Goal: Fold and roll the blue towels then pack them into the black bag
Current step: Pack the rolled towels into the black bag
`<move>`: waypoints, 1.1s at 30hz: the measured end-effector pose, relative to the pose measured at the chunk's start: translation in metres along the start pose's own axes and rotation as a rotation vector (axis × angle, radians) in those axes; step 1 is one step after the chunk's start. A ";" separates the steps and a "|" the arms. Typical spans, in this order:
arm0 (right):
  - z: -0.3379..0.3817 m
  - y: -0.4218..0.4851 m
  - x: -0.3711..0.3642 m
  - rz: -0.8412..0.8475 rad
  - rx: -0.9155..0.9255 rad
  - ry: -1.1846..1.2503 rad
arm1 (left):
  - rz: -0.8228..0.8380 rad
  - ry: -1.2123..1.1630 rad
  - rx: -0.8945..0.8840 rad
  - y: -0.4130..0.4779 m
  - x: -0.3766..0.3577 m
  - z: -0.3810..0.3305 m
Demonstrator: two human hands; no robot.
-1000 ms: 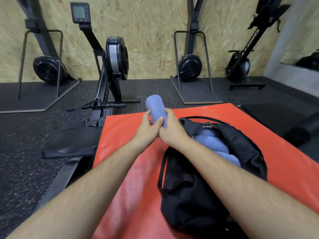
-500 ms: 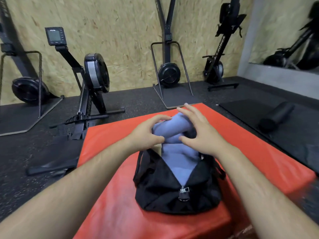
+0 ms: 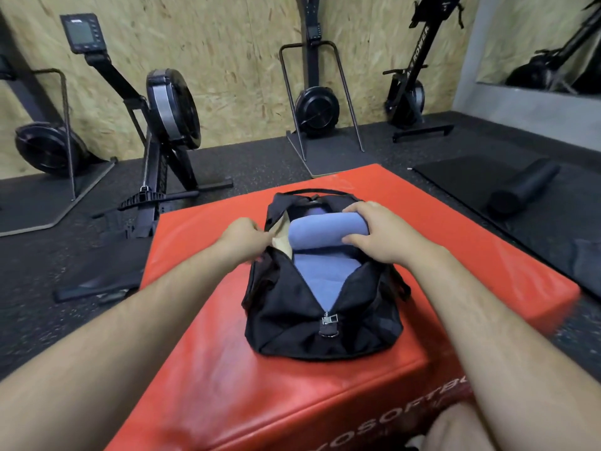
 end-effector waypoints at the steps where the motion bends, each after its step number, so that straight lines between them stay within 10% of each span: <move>1: 0.001 0.001 -0.003 0.015 -0.016 -0.009 | -0.063 -0.062 -0.035 0.000 0.003 -0.003; 5: 0.007 0.004 -0.017 0.039 -0.050 0.007 | -0.241 -0.270 -0.230 -0.012 0.018 -0.029; 17: 0.018 -0.009 -0.014 0.063 -0.148 -0.327 | -0.026 0.030 -0.600 0.002 -0.048 -0.020; 33: -0.012 -0.020 -0.017 -0.009 -0.667 -0.281 | 0.008 0.279 -0.599 0.002 -0.070 -0.032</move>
Point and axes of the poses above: each hand's wrist, its own y-axis towards the middle knuckle, its own x-axis out of the back of the hand, z = x × y, the point moved 2 cm from there along y, towards the middle knuckle, and after that the axes turned 2 degrees about -y, right-handed, at the moved point
